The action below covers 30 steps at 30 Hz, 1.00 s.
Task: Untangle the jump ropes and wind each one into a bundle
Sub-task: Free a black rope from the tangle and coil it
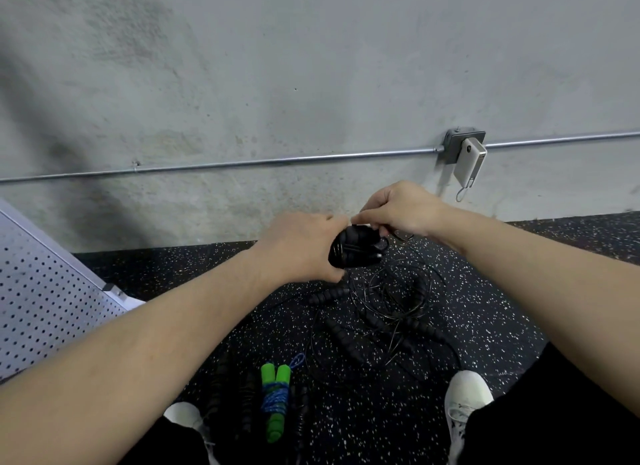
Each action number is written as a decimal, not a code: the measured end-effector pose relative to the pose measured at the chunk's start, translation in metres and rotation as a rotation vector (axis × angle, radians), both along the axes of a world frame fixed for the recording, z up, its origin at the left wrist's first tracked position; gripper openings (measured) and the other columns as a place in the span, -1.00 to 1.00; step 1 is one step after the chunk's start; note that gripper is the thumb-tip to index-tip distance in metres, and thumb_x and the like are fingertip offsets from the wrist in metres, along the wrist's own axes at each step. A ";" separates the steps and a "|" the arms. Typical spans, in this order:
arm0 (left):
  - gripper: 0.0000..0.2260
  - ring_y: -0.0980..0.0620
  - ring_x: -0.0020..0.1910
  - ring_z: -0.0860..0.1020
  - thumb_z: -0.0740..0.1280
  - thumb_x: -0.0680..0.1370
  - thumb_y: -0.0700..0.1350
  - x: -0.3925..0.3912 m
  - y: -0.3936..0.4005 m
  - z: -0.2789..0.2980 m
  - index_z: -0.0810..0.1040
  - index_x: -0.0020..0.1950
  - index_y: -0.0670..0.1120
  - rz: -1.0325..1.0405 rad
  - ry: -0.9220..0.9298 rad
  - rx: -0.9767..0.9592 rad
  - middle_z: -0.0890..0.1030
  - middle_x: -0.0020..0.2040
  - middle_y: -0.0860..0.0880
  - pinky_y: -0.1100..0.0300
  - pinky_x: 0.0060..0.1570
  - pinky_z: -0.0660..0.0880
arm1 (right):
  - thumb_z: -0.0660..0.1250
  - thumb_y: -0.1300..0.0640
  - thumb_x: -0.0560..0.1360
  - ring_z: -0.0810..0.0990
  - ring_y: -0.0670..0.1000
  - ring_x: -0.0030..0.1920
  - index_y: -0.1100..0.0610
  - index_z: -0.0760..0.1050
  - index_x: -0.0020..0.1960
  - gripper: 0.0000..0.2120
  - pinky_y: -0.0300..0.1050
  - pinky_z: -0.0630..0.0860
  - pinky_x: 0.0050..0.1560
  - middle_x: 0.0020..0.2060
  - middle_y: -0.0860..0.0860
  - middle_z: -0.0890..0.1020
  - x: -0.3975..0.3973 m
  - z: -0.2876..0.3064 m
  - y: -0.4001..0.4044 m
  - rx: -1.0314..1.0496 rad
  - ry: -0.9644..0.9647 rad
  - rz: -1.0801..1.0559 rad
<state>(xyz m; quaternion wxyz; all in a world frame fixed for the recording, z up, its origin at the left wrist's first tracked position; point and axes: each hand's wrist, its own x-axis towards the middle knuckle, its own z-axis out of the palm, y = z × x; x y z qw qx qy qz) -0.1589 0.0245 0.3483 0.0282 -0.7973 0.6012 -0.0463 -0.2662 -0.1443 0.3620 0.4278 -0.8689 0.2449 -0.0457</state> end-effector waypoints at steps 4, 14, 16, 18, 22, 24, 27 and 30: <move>-0.47 -0.06 -0.13 0.56 0.38 0.48 0.25 -0.005 -0.006 -0.012 0.29 0.25 -0.03 0.202 0.030 -0.086 0.58 0.08 0.01 0.10 -0.26 0.40 | 0.28 0.12 0.64 0.51 -0.24 -0.45 0.19 0.68 0.11 -0.77 -0.44 0.34 -0.45 -0.29 -0.05 0.65 0.008 0.004 0.014 -0.139 -0.027 0.063; -0.37 0.04 -0.12 0.65 0.44 0.46 0.24 0.006 -0.015 -0.010 0.31 0.48 0.23 0.375 0.470 -0.280 0.63 0.15 0.12 0.22 -0.31 0.49 | 0.36 0.03 0.59 0.48 -0.24 -0.14 0.00 0.66 0.21 -0.78 -0.55 0.32 -0.18 0.13 -0.08 0.65 0.015 -0.006 0.026 -0.322 -0.237 -0.009; -0.37 0.05 -0.09 0.64 0.47 0.43 0.24 0.010 -0.014 -0.008 0.34 0.46 0.22 0.384 0.521 -0.329 0.58 0.22 0.12 0.22 -0.26 0.50 | 0.39 0.02 0.57 0.45 -0.29 -0.20 0.00 0.66 0.19 -0.78 -0.51 0.31 -0.18 0.08 -0.14 0.55 0.014 -0.007 0.025 -0.367 -0.299 -0.041; -0.34 0.09 -0.07 0.63 0.48 0.44 0.23 0.013 -0.013 -0.007 0.32 0.49 0.24 0.380 0.538 -0.358 0.55 0.28 0.13 0.18 -0.16 0.54 | 0.40 0.08 0.57 0.46 -0.30 -0.18 0.00 0.64 0.21 -0.77 -0.53 0.32 -0.14 0.05 -0.18 0.53 0.013 -0.007 0.026 -0.351 -0.349 -0.056; -0.34 0.09 0.22 0.56 0.44 0.51 0.20 0.017 -0.011 -0.008 0.24 0.55 0.36 0.366 0.614 -0.449 0.48 0.37 0.14 0.23 0.06 0.42 | 0.42 0.12 0.55 0.58 -0.10 -0.10 -0.05 0.57 0.28 -0.69 -0.50 0.41 -0.10 0.02 -0.20 0.64 0.008 -0.007 0.028 -0.208 -0.399 -0.072; -0.41 0.10 0.23 0.53 0.42 0.52 0.21 0.018 -0.010 -0.008 0.29 0.52 0.40 0.389 0.687 -0.521 0.47 0.30 0.14 0.26 0.09 0.37 | 0.43 0.07 0.55 0.58 -0.09 -0.13 -0.07 0.60 0.21 -0.76 -0.44 0.43 -0.14 -0.04 -0.22 0.65 0.005 -0.006 0.031 -0.191 -0.401 -0.068; -0.46 0.13 0.20 0.53 0.40 0.54 0.20 0.019 -0.009 -0.008 0.32 0.49 0.42 0.400 0.688 -0.582 0.46 0.31 0.15 0.28 0.09 0.38 | 0.42 -0.04 0.54 0.48 -0.18 -0.26 -0.11 0.59 0.16 -0.80 -0.36 0.38 -0.25 -0.14 -0.15 0.57 0.005 -0.006 0.035 -0.248 -0.393 -0.122; -0.44 0.13 0.13 0.56 0.40 0.55 0.18 0.019 -0.007 -0.009 0.30 0.51 0.39 0.402 0.652 -0.641 0.44 0.33 0.17 0.30 0.03 0.44 | 0.44 -0.06 0.52 0.41 -0.18 -0.47 -0.06 0.55 0.04 -0.85 -0.30 0.32 -0.44 -0.36 -0.07 0.56 0.006 -0.002 0.037 -0.140 -0.312 -0.217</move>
